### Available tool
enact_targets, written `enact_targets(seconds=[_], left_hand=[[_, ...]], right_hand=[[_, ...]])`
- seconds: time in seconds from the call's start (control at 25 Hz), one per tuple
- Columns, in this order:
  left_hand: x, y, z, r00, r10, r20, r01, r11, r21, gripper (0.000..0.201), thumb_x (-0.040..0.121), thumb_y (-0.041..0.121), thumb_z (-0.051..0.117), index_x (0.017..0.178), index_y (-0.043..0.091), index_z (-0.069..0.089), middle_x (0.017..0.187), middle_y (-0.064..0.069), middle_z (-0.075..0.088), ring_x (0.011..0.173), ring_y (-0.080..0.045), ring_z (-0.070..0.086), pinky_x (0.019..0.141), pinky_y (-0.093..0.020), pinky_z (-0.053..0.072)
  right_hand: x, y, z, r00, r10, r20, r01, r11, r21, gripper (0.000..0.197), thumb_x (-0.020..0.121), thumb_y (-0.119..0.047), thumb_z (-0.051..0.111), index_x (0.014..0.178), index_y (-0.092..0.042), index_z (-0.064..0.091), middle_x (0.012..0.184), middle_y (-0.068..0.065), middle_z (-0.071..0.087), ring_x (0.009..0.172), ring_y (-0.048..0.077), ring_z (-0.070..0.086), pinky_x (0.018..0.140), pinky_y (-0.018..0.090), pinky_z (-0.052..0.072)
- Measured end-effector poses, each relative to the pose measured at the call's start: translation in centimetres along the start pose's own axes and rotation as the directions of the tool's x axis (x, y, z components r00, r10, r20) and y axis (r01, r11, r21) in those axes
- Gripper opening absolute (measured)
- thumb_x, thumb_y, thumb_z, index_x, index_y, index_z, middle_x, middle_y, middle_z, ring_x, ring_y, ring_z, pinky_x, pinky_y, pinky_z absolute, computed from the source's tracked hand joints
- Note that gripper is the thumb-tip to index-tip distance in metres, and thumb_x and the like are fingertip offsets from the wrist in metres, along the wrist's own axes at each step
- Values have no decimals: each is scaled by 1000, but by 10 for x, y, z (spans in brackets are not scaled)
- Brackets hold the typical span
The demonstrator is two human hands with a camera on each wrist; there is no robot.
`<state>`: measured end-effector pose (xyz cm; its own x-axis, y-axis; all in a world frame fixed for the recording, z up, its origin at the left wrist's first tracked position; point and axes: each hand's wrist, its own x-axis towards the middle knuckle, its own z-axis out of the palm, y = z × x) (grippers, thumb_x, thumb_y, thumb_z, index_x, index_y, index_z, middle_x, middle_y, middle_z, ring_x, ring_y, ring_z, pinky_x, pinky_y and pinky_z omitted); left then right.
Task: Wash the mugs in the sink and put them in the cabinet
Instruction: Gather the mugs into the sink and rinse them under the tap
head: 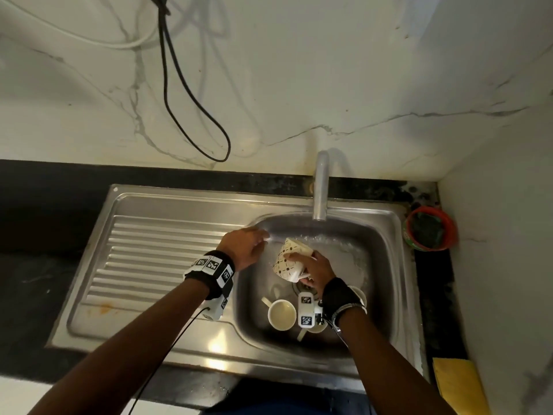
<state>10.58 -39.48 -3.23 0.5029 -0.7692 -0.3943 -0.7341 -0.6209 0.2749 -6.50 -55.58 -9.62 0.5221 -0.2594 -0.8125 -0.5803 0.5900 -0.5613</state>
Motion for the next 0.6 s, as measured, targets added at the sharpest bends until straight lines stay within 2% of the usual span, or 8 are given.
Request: enact_targets(seconds=[0.04,0.12,0.16,0.24,0.32,0.44,0.6], left_hand=[[-6,-2,5,1000,-7,2,7,1000,-14,31,102,36,50,130,33,63,129,2,68,104,-27,70,85,-38,57],[-20,-10,12,999,-31,-10,30,998,-50,30,101,35,52,128,33,64,125,3,68,103,-27,70,85,-37,57],[-27,-14,16,999,-49,-11,48,997,-64,29,101,35,53,127,32,66,123,3,69,104,-25,69,85,-36,56],[-40,-22,21,997,-81,0,81,994,-70,28,102,35,54,126,30,67,120,4,69,105,-23,68,86,-35,56],[-50,-30,27,993,-116,-8,115,988,-101,27,102,36,54,125,31,67,117,5,69,104,-21,68,86,-37,56],[-61,-38,38,990,-143,-19,139,979,-150,25,101,36,55,122,33,67,114,8,69,101,-20,69,84,-38,57],[-72,-33,54,992,-122,-8,120,983,-141,24,100,36,55,121,34,67,113,9,68,98,-19,69,80,-33,55]], right_hand=[[6,1,9,994,-103,-38,97,985,-141,71,61,-29,99,122,-16,65,119,9,74,97,22,71,62,32,60],[23,9,24,967,-248,-56,196,867,-459,78,59,-35,100,123,-24,57,116,-1,71,101,19,68,79,38,62],[30,12,29,962,-272,-32,204,791,-577,83,58,-41,98,126,-26,54,117,-3,69,104,21,66,86,39,59],[42,17,36,967,-248,50,207,658,-724,88,63,-45,95,133,-25,45,120,2,65,108,28,63,88,39,53],[56,23,41,974,-197,113,207,570,-795,87,67,-39,93,135,-23,41,123,8,64,112,33,63,87,39,52],[68,36,46,967,-218,135,224,464,-857,89,67,-33,95,136,-20,40,129,12,61,117,36,62,91,42,53],[76,53,41,972,-192,132,209,473,-856,95,63,-28,98,135,-19,37,129,14,57,117,37,61,91,42,51]])
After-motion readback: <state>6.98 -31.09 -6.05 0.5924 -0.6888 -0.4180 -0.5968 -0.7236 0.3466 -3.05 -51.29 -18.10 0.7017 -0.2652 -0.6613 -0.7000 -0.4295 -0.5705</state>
